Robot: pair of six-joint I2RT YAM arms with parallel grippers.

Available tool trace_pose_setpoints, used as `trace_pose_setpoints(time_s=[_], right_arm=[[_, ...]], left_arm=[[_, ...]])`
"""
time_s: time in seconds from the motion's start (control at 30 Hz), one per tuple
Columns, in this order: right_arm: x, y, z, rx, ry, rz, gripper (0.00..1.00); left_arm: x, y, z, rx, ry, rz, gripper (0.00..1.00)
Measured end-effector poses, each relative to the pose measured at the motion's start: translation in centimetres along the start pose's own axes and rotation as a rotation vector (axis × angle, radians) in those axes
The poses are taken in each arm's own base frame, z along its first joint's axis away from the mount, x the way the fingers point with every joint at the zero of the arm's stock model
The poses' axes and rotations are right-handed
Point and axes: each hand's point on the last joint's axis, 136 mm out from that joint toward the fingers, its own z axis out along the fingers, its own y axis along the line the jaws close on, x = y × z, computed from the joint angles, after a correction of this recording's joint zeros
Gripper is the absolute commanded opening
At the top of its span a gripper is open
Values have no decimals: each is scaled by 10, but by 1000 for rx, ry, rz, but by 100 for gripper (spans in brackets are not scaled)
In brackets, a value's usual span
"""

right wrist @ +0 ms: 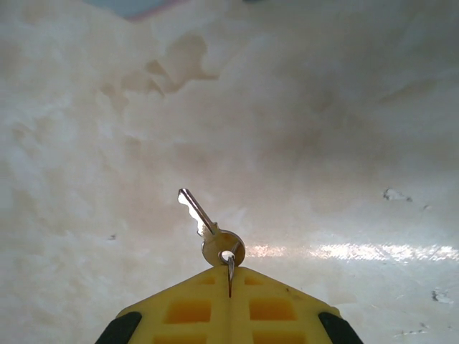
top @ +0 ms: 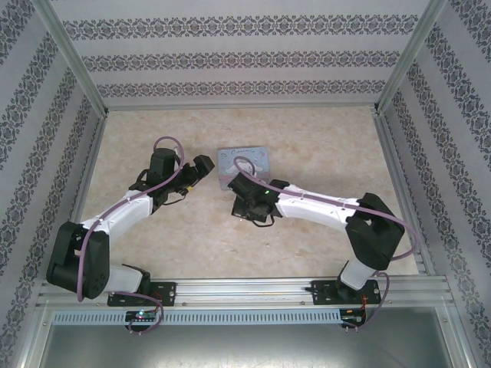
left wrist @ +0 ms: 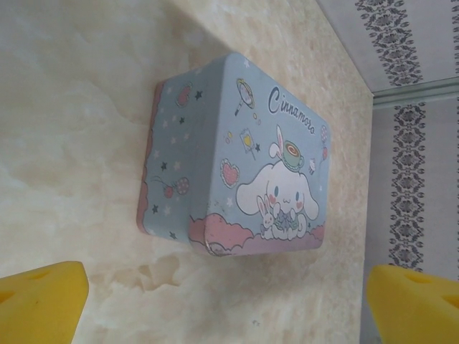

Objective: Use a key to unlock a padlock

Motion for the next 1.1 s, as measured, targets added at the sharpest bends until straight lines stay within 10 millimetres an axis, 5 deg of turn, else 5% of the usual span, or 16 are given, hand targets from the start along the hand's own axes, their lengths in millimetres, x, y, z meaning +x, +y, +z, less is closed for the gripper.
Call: trace_pose_setpoints(time_s=[0.27, 0.67, 1.1], right_arm=[[-44, 6, -35, -124, -85, 92, 0], [-92, -3, -47, -175, -137, 263, 0], [-111, 0, -55, -233, -138, 333, 0]], left_arm=[[21, -25, 16, 96, 72, -66, 99], [32, -54, 26, 235, 102, -16, 67], [85, -72, 53, 317, 244, 155, 58]])
